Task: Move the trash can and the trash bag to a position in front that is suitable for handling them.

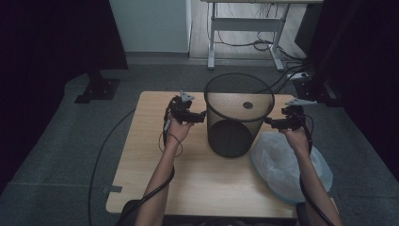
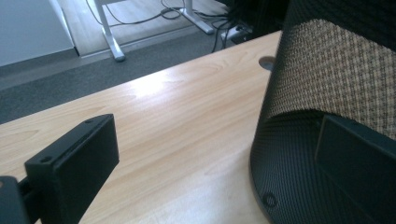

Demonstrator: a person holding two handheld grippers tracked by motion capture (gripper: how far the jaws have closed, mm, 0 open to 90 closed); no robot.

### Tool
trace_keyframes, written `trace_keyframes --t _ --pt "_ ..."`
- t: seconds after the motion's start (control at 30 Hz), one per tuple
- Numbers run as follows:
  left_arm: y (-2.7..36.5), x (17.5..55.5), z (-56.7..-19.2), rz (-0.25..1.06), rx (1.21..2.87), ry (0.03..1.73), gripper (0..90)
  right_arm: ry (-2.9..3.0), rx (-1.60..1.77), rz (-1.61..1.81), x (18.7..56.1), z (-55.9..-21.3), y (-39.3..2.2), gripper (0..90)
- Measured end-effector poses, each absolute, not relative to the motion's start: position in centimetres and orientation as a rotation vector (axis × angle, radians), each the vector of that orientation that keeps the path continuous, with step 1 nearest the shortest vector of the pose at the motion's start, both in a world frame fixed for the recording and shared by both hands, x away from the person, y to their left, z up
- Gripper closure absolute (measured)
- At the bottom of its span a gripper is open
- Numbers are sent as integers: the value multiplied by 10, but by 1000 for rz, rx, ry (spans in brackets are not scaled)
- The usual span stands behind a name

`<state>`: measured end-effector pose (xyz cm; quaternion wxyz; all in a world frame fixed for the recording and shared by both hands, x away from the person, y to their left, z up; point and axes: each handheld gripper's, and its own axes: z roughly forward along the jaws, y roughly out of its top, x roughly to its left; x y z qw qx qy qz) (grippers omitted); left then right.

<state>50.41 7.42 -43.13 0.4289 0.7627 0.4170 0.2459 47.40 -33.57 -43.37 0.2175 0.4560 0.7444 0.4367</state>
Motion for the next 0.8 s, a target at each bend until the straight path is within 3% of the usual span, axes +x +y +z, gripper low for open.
trace_keyframes --t 0.27,0.8 --pt "79 500 -434 592 1889 1007 0 2062 1224 1236 471 -437 -334 139" --pt "108 450 -438 561 1856 985 0 2112 1121 1268 431 -436 -314 136"
